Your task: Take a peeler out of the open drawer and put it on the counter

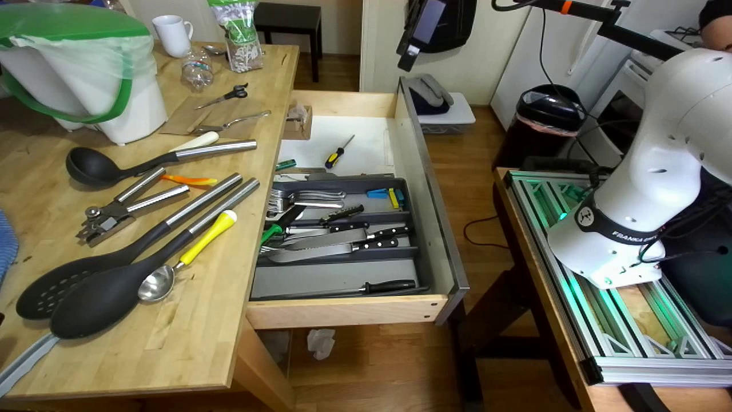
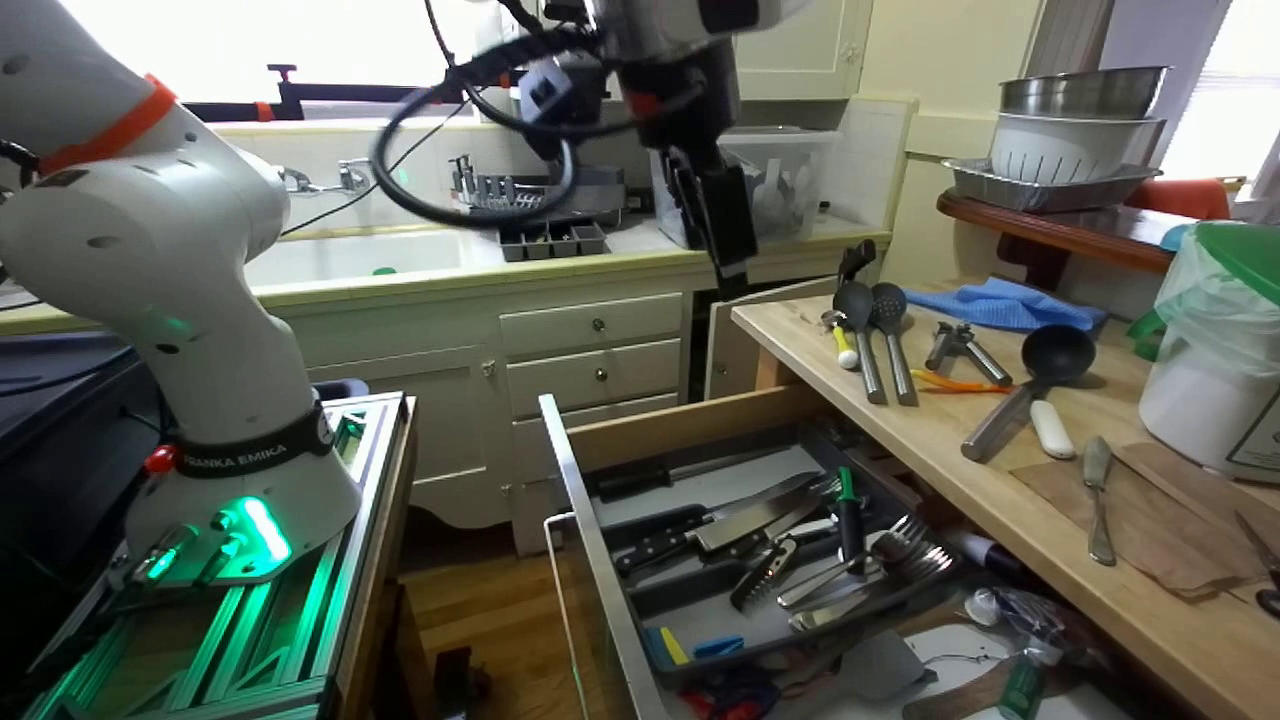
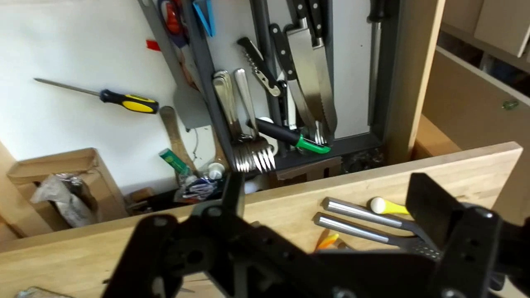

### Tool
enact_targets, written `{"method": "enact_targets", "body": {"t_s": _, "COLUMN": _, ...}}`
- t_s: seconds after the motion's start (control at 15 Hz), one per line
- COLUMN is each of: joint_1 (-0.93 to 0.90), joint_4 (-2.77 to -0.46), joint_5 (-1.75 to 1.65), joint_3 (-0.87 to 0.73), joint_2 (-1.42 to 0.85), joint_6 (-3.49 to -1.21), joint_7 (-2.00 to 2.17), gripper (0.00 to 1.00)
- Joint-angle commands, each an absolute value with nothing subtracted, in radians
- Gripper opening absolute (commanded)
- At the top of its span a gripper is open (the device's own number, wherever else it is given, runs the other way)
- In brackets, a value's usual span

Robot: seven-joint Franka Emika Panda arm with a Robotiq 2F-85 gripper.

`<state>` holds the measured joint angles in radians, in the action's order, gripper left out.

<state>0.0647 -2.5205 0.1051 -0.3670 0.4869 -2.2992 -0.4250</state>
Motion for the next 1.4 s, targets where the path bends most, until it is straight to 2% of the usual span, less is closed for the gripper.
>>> {"method": "enact_targets", "body": {"t_s": 0.0, "joint_1": -0.095, "joint_4": -2.453, "joint_5": 0.221, "joint_3": -0.520, "joint_2": 0.321, "joint_6": -2.357, "joint_7": -0.697, "gripper": 1.00}}
{"method": "enact_targets", "body": {"t_s": 0.33, "joint_1": -0.287, "joint_4": -2.370, "joint_5": 0.319, "joint_3": -0.705, "joint_2": 0.172, "joint_6": -2.352, "joint_7": -1.062, "gripper": 1.00}}
{"method": "enact_targets", "body": {"t_s": 0.53, "joint_1": -0.323, "joint_4": -2.350, "joint_5": 0.367, "joint_3": -0.740, "joint_2": 0.098, "joint_6": -2.372, "joint_7": -1.275, "gripper": 1.00}}
{"method": "enact_targets", "body": {"t_s": 0.6, "joint_1": -0.203, "joint_4": -2.350, "joint_5": 0.392, "joint_3": -0.624, "joint_2": 0.060, "joint_6": -2.382, "joint_7": -1.332, "gripper": 1.00}}
{"method": "enact_targets", "body": {"t_s": 0.67, "joint_1": -0.159, "joint_4": -2.376, "joint_5": 0.363, "joint_3": -0.573, "joint_2": 0.133, "joint_6": -2.351, "joint_7": -1.222, "gripper": 1.00}}
{"method": "enact_targets", "body": {"t_s": 0.73, "joint_1": -0.130, "joint_4": -2.373, "joint_5": 0.372, "joint_3": -0.546, "joint_2": 0.109, "joint_6": -2.360, "joint_7": -1.265, "gripper": 1.00}}
{"method": "enact_targets", "body": {"t_s": 1.13, "joint_1": -0.091, "joint_4": -2.356, "joint_5": 0.375, "joint_3": -0.508, "joint_2": 0.069, "joint_6": -2.366, "joint_7": -1.302, "gripper": 1.00}}
{"method": "enact_targets", "body": {"t_s": 1.33, "joint_1": -0.023, "joint_4": -2.340, "joint_5": 0.507, "joint_3": -0.424, "joint_2": 0.012, "joint_6": -2.429, "joint_7": -1.485, "gripper": 1.00}}
